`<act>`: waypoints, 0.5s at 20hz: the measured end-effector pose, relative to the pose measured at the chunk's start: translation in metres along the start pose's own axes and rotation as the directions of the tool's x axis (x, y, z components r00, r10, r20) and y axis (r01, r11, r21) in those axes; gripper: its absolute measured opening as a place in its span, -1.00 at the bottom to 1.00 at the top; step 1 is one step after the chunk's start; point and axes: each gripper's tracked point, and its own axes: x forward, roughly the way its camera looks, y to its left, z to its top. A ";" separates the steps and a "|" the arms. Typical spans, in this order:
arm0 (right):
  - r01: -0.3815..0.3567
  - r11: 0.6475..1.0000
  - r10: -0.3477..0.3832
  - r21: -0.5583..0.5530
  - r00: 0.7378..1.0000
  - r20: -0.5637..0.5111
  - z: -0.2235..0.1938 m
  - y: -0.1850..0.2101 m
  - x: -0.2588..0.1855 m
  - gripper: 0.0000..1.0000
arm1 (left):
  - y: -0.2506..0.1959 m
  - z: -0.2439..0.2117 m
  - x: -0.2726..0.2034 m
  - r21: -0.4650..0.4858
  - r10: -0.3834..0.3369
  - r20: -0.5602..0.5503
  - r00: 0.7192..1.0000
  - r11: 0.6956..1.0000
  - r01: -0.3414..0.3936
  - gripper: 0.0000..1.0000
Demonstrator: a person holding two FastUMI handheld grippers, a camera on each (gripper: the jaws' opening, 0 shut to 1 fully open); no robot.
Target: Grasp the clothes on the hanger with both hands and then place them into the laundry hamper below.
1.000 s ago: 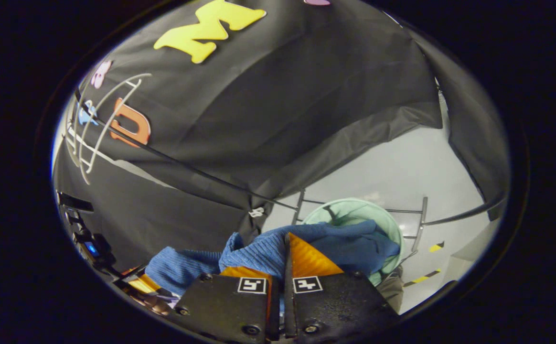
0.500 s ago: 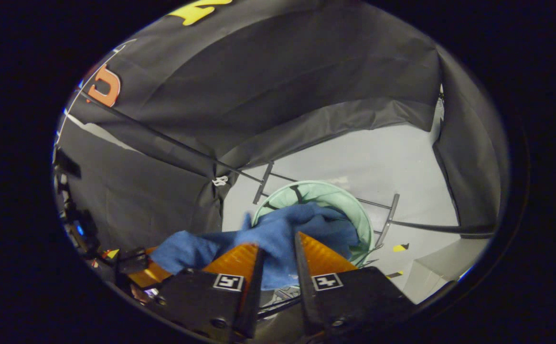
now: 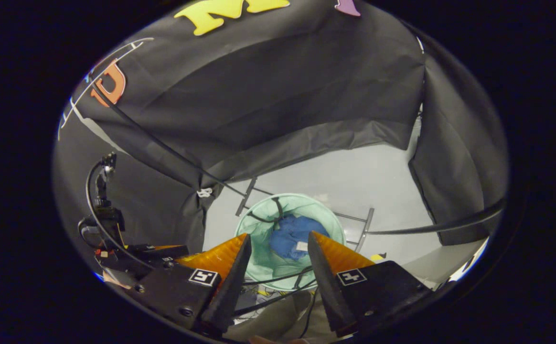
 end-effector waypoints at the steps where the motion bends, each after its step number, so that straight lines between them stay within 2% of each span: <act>1: 0.012 1.000 -0.012 0.002 0.999 0.030 -0.001 -0.001 -0.011 0.53 | 0.002 0.002 -0.001 0.007 0.003 0.012 1.000 1.000 -0.003 0.90; 2: 0.026 1.000 -0.027 0.006 0.998 0.060 -0.003 -0.002 -0.023 0.53 | 0.004 0.005 -0.003 0.016 0.010 0.026 1.000 1.000 -0.011 0.82; 3: 0.044 0.999 -0.045 0.010 0.995 0.089 -0.003 -0.003 -0.035 0.53 | 0.009 0.006 -0.005 0.029 0.022 0.046 0.999 0.999 -0.024 0.89; 5: 0.099 0.995 -0.103 0.034 0.982 0.156 -0.003 -0.013 -0.053 0.54 | 0.025 0.015 -0.008 0.067 0.087 0.125 0.988 0.993 -0.096 1.00; 6: 0.122 0.992 -0.127 0.036 0.976 0.180 -0.003 -0.018 -0.062 0.59 | 0.032 0.021 -0.008 0.080 0.109 0.162 0.981 0.989 -0.123 0.95; 7: 0.143 0.989 -0.147 0.034 0.969 0.197 -0.004 -0.023 -0.072 0.55 | 0.036 0.025 -0.007 0.080 0.122 0.188 0.974 0.987 -0.139 0.94; 10: 0.170 0.985 -0.172 0.028 0.954 0.246 0.000 -0.030 -0.094 0.55 | 0.032 0.027 -0.016 0.041 0.125 0.250 0.960 0.989 -0.139 0.94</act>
